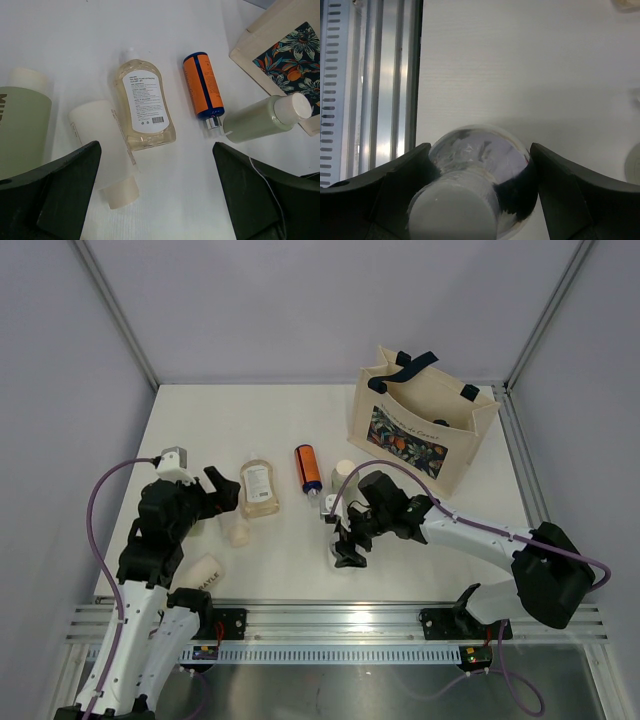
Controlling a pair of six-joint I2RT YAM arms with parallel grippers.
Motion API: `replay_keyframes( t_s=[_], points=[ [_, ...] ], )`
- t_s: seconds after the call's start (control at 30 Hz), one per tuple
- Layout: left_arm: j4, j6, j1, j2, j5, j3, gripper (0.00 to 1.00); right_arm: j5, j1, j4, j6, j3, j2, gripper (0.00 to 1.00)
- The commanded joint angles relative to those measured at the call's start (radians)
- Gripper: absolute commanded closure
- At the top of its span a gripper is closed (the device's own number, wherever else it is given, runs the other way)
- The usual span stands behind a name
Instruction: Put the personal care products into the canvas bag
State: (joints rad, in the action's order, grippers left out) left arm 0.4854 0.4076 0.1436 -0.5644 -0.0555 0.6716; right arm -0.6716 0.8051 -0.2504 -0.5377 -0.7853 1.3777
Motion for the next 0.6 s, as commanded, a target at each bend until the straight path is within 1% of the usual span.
replay_keyframes(
  t_s=[0.0, 0.07, 0.1, 0.2, 0.23, 0.3, 0.33, 0.4, 0.57],
  points=[
    [-0.013, 0.017, 0.001, 0.003, 0.002, 0.006, 0.01, 0.061, 0.009, 0.019, 0.013, -0.041, -0.005, 0.21],
    [-0.013, 0.020, 0.001, 0.006, 0.005, 0.003, 0.01, 0.079, 0.008, -0.013, -0.001, -0.058, 0.006, 0.33],
    [-0.013, 0.023, 0.001, 0.011, 0.005, 0.002, 0.01, 0.113, 0.008, -0.024, -0.005, -0.074, 0.009, 0.49],
    [-0.016, 0.031, 0.001, 0.014, 0.003, -0.001, 0.01, 0.141, 0.008, -0.067, -0.001, -0.101, 0.008, 0.73],
    [-0.019, 0.031, 0.001, 0.012, 0.003, -0.003, 0.01, 0.138, 0.006, -0.078, 0.010, -0.109, -0.008, 0.86],
    [-0.022, 0.039, 0.001, 0.009, 0.000, -0.004, 0.01, 0.126, 0.003, -0.085, 0.038, -0.130, -0.025, 0.97],
    [-0.022, 0.040, 0.001, 0.005, -0.001, -0.003, 0.01, 0.121, -0.004, -0.104, 0.059, -0.143, -0.037, 1.00],
    [-0.022, 0.049, 0.001, 0.001, -0.001, -0.003, 0.01, 0.101, -0.023, -0.122, 0.090, -0.193, -0.043, 1.00],
    [-0.019, 0.051, 0.001, -0.008, -0.012, -0.003, 0.01, 0.003, -0.139, -0.191, 0.189, -0.314, -0.043, 1.00]
  ],
)
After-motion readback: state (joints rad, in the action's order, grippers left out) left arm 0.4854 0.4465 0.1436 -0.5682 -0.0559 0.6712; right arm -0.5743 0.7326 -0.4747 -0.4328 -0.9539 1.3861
